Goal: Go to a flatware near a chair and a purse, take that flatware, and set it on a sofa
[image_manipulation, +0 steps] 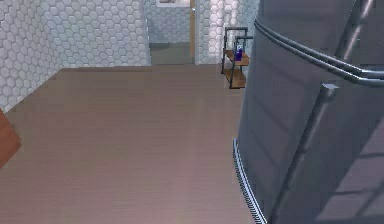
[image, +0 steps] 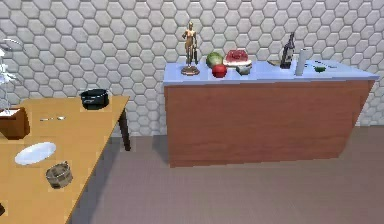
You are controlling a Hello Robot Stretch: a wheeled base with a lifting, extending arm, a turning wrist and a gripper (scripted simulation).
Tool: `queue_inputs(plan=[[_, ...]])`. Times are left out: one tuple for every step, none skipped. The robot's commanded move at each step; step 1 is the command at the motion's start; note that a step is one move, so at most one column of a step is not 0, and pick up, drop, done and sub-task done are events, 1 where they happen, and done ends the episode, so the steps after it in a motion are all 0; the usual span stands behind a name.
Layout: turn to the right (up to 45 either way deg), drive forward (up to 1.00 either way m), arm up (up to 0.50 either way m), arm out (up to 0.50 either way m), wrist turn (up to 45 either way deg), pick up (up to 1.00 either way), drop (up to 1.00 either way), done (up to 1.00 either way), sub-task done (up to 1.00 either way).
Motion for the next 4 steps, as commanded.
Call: queue_inputs(plan=[[-3.0, 0.00, 0.00, 0.00, 0.0, 0.00, 0.00, 0.00, 0.00], [0.0, 0.30, 0.00, 0.00, 0.0, 0.00, 0.00, 0.00, 0.00], [-45.0, 0.00, 0.00, 0.00, 0.0, 0.00, 0.00, 0.00, 0.00], [-45.0, 0.00, 0.00, 0.00, 0.0, 0.00, 0.00, 0.00, 0.00]])
